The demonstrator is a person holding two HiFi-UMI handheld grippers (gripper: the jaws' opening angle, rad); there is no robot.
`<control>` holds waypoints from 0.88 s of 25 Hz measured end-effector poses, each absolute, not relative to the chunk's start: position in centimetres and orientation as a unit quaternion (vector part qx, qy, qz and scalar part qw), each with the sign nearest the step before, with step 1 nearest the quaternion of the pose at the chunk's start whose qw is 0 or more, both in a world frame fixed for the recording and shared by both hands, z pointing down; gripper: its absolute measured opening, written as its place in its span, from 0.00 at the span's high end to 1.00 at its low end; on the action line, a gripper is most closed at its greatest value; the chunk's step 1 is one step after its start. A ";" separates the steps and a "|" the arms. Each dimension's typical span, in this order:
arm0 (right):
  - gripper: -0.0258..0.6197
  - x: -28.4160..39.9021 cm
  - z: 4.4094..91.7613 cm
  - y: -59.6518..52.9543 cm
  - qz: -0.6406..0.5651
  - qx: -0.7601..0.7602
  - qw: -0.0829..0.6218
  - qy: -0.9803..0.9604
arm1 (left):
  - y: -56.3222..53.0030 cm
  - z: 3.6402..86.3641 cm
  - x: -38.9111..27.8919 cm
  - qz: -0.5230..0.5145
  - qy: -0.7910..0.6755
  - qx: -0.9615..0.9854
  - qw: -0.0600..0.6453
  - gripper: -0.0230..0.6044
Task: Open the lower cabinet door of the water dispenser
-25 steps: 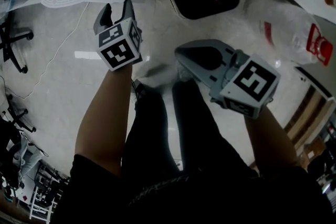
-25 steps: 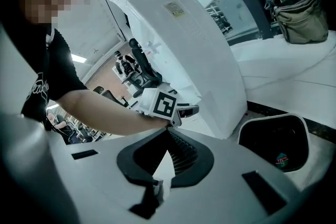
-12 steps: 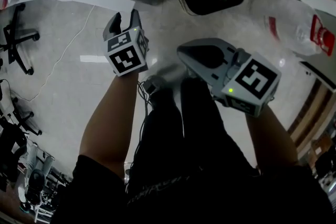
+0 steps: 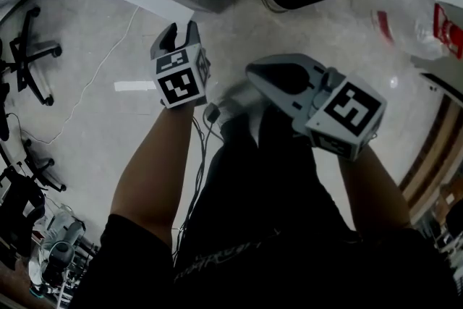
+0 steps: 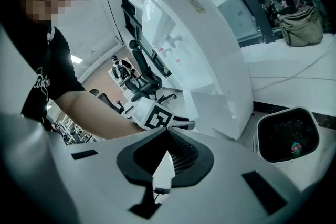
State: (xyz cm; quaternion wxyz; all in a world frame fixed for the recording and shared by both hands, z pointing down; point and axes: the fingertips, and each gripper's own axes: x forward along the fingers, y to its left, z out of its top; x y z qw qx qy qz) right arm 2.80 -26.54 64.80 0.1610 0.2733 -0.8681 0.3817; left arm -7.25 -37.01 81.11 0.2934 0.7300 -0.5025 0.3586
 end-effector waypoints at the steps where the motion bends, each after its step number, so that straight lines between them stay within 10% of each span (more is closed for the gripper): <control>1: 0.94 2.5 64.7 -26.3 0.382 0.275 0.160 -0.868 | -36.6 81.1 -7.6 0.361 -0.500 0.731 0.293 0.74; 22: 0.94 -4.5 63.9 -23.4 0.385 0.262 0.170 -0.868 | -31.5 81.4 -17.4 0.440 -0.458 0.729 0.256 0.84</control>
